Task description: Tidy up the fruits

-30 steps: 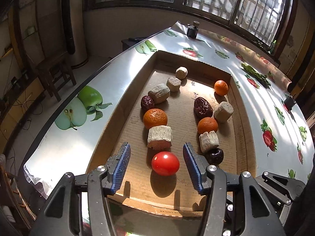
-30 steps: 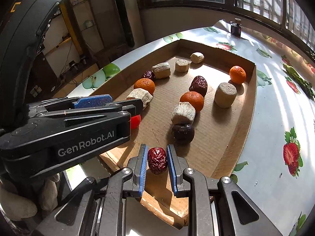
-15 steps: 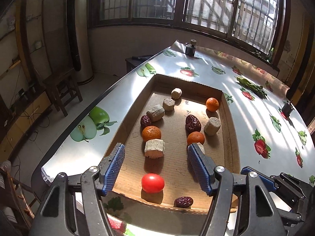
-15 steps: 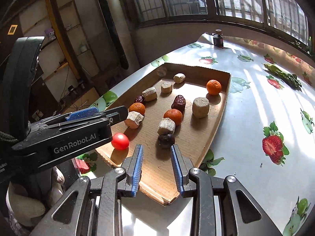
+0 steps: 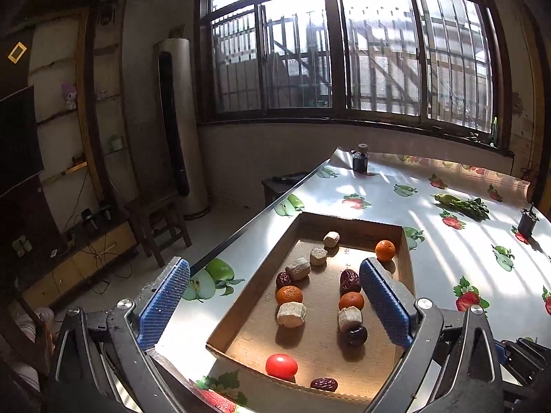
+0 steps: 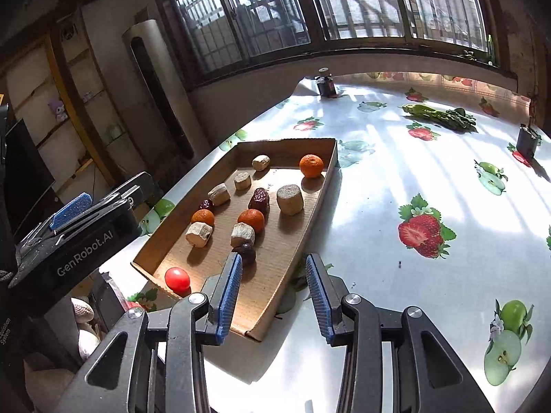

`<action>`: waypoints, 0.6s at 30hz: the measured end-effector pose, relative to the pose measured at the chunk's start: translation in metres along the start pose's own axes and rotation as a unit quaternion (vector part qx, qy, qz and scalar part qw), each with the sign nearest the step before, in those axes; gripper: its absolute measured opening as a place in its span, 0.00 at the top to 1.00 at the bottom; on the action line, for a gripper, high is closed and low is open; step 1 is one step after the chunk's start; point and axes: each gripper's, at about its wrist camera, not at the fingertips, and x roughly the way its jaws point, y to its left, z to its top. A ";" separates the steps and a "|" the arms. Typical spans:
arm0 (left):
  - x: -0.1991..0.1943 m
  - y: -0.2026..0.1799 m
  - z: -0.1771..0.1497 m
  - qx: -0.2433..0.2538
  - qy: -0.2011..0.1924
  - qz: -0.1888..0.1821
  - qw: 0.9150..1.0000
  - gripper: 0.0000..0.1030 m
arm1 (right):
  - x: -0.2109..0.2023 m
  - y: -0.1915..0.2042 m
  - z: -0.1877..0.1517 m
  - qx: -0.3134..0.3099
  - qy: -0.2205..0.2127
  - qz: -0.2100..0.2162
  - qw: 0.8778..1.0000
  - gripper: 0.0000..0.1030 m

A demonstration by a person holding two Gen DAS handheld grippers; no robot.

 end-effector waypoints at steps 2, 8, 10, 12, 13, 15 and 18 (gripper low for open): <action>-0.007 0.004 0.002 -0.013 -0.016 -0.005 1.000 0.00 | -0.001 0.000 -0.002 0.001 -0.002 0.000 1.000 0.59; -0.014 0.006 0.000 -0.025 -0.028 -0.005 0.999 0.00 | -0.007 0.001 -0.005 -0.006 -0.013 -0.007 1.000 0.59; -0.014 0.004 -0.002 -0.026 -0.016 -0.009 0.999 0.00 | -0.008 0.002 -0.006 -0.010 -0.016 -0.009 1.000 0.59; -0.012 0.001 -0.004 -0.024 -0.008 -0.014 1.000 0.00 | -0.007 0.003 -0.006 -0.014 -0.017 -0.010 1.000 0.59; -0.012 -0.002 -0.006 -0.021 -0.005 -0.016 1.000 0.00 | -0.007 0.003 -0.007 -0.016 -0.018 -0.012 1.000 0.59; -0.010 -0.007 -0.009 -0.012 0.001 -0.016 1.000 0.00 | -0.008 0.004 -0.008 -0.020 -0.020 -0.017 0.999 0.59; -0.005 -0.014 -0.013 -0.002 0.015 -0.022 1.000 0.00 | -0.008 0.004 -0.009 -0.028 -0.022 -0.028 0.999 0.58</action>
